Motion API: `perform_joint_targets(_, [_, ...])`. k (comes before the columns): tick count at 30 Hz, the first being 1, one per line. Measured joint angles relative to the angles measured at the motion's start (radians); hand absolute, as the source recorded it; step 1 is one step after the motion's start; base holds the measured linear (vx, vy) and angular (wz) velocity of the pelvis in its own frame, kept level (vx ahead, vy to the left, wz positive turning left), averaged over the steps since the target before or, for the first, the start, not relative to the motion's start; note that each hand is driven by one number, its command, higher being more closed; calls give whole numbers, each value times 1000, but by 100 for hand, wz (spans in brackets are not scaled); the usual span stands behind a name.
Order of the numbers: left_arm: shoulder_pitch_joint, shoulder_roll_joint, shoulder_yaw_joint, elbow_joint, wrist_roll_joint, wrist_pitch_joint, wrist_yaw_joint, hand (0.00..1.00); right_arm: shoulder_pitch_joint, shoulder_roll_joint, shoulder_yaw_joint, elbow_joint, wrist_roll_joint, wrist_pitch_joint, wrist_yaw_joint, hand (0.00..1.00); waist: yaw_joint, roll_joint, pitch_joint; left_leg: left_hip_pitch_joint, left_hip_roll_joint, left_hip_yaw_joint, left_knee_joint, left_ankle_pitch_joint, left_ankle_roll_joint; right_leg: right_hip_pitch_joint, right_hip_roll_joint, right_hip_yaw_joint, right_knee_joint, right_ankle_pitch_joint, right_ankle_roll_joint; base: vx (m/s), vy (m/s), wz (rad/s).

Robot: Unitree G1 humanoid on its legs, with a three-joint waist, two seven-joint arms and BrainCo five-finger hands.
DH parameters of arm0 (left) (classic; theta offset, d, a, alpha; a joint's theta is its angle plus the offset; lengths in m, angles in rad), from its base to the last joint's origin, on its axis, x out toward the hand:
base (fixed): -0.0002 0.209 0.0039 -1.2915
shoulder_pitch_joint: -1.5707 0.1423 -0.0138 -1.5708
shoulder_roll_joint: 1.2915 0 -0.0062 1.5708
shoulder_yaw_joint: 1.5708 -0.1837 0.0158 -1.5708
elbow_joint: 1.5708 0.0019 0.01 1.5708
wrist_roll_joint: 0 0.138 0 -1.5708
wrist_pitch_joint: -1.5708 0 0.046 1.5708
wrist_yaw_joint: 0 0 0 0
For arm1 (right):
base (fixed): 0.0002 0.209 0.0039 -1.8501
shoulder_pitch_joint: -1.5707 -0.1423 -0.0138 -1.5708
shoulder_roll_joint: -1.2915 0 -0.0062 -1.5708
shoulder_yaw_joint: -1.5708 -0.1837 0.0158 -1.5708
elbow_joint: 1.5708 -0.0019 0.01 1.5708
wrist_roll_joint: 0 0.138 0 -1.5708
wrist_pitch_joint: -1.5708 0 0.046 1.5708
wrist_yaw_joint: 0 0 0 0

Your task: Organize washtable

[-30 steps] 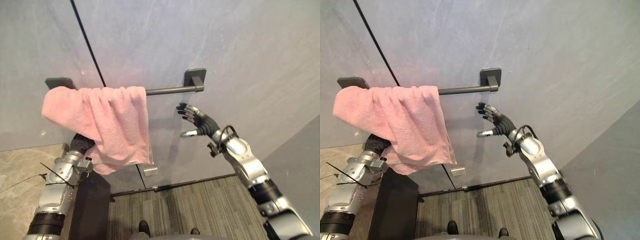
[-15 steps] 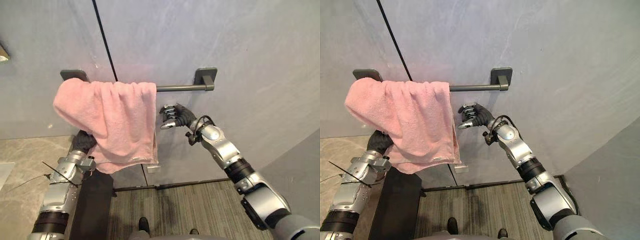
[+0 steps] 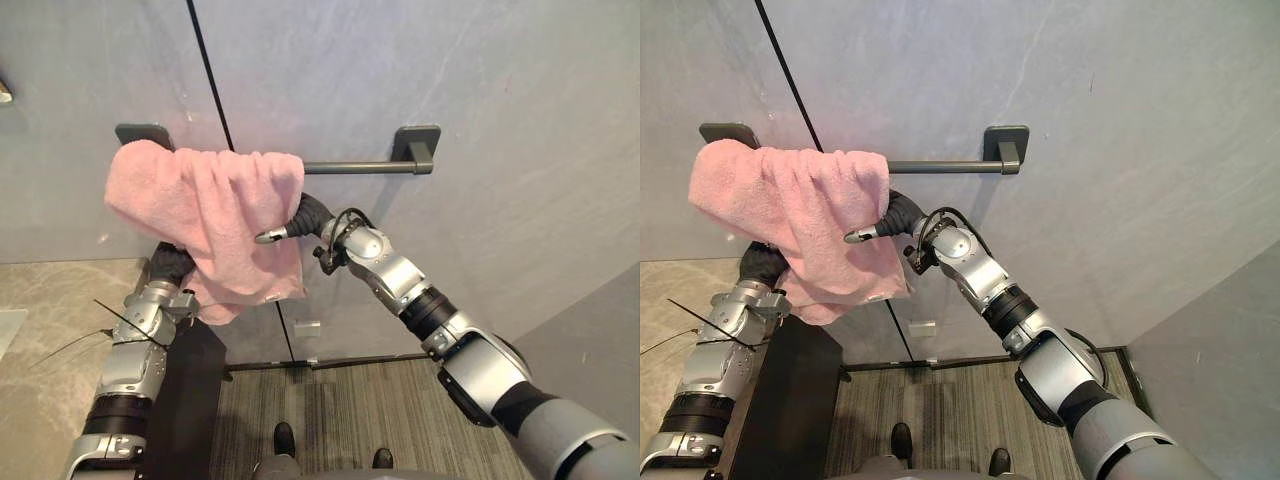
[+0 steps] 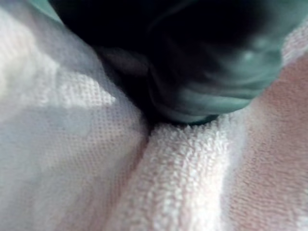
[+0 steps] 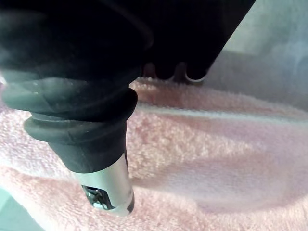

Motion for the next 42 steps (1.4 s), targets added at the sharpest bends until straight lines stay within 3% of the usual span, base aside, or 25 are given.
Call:
perform_joint_targets(5, [1, -9, 6, 0, 0, 7, -1, 100, 60, -36, -50, -35, 0, -3, 0, 100, -1, -1, 1, 4, 0, 2, 0, -3, -3, 2, -1, 5, 1, -1, 0, -2, -1, -1])
perform_joint_targets(9, [8, -9, 44, 0, 9, 7, 1, 100, 156, -139, -128, -111, 6, -3, -7, 100, 0, -1, 14, 16, 0, 28, 0, -3, -3, -1, -4, 26, 4, -4, 1, -21, 1, -16])
perform_joint_targets(14, [8, -11, 43, -4, 17, 7, -4, 100, 158, -154, -152, -114, 22, 0, -19, 100, -27, -2, 20, 17, 1, 32, 0, -3, -3, -4, -2, 28, 2, -3, 2, -12, -3, -6])
perform_joint_targets(32, [4, -5, 41, -16, 17, 7, -26, 100, 191, -180, -152, -158, 94, 0, 0, 100, -25, 7, 28, 12, 1, 28, 0, -4, -3, -4, -5, 24, 0, -3, 3, 11, -4, 0])
perform_joint_targets(33, [4, -5, 41, -16, 17, 7, -26, 0, 192, -180, -152, -158, 98, 0, 0, 100, -25, 7, 28, 12, 1, 28, 0, -4, -3, -4, -5, 24, 0, -3, 3, 0, 0, 0])
perform_joint_targets(34, [4, -5, 41, -15, 17, 7, -26, 0, 193, -180, -152, -159, 99, 0, 0, 0, -25, 7, 28, 11, 0, 27, 0, -4, -3, -4, -5, 23, 0, -3, 3, 0, 0, 0])
perform_joint_targets(42, [33, 10, 52, 2, 17, 20, -28, 0, 219, -221, -168, -163, 121, -16, -9, 0, -25, 7, 29, 9, -1, 20, 0, -4, -3, -2, -7, 17, 0, -3, 4, 1, 0, 2])
